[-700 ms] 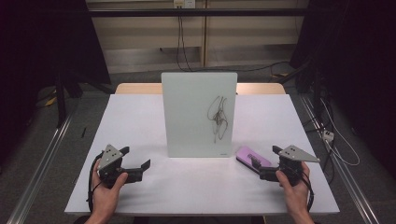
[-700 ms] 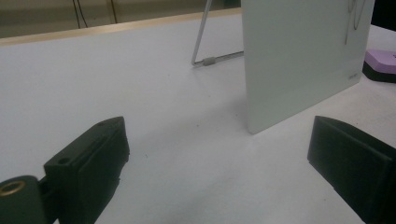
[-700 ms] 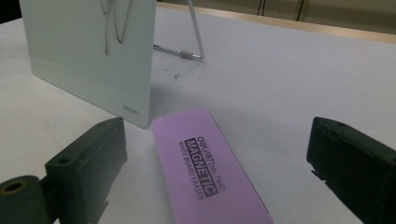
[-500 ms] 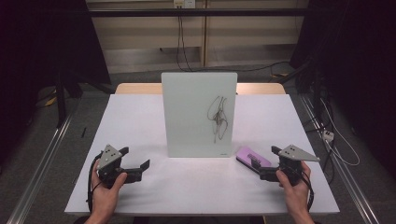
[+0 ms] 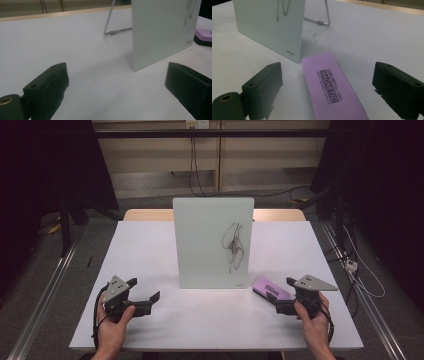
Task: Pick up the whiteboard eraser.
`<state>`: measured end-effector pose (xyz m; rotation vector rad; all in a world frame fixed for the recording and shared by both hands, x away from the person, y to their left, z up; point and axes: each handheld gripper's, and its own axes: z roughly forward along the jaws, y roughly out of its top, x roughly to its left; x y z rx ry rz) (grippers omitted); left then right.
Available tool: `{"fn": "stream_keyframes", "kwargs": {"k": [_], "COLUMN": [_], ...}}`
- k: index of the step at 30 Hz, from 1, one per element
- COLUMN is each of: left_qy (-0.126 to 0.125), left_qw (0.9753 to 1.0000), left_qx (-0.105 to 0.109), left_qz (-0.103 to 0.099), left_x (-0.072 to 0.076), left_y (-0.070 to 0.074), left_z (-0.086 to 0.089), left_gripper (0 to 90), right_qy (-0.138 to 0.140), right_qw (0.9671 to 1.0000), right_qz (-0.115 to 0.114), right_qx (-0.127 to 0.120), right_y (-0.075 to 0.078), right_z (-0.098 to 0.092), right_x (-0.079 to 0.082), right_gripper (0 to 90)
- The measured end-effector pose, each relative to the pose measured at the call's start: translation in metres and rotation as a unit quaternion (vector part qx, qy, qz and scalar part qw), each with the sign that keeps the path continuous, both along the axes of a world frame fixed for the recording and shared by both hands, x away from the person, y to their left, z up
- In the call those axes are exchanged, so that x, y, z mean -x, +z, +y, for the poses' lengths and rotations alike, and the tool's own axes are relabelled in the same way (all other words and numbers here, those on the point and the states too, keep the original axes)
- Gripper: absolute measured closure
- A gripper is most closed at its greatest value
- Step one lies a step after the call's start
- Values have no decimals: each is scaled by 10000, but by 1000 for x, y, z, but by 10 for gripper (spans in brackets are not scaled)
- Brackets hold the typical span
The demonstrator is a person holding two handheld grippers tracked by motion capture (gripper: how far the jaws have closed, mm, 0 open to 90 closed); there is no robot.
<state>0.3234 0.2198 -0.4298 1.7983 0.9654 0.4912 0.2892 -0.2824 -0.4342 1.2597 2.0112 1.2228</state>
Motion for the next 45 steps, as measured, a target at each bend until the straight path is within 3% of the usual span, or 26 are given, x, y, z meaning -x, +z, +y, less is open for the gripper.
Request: {"fn": "stream_keyframes", "kwargs": {"k": [9, 13, 21, 26, 29, 37, 43, 45], "left_qy": [-20, -57, -64, -39, -43, -74, -96, -114], "left_qw": [10000, 10000, 10000, 10000, 10000, 10000, 9999, 9999], "left_qx": [12, 6, 32, 27, 26, 1, -14, 5], "left_qz": [54, 40, 49, 40, 54, 49, 97, 109], "left_x": [-1, -1, 0, -1, -1, -2, -3, -3], "left_y": [-1, -1, -2, -1, -1, -2, -3, -3], "left_z": [0, 0, 2, 3, 3, 1, 2, 2], "left_gripper": [49, 49, 49, 49, 49, 50, 50, 50], "right_qy": [119, 235, 461, 599, 893, 956, 1096, 1139], "right_qw": [9999, 9994, 9972, 9945, 9906, 9861, 9845, 9814], "right_qz": [58, 259, 549, 783, 937, 1165, 1202, 1308], "right_qx": [8, -44, 217, 342, 453, 706, 658, 820], "right_y": [5, 7, 13, 15, 18, 28, 19, 16], "right_z": [2, 1, 5, 8, 6, 3, 4, 5], "right_x": [-3, -6, -12, -22, -31, -59, -66, -67], "right_gripper": [63, 58, 54, 109, 109, 145, 168, 167]}}
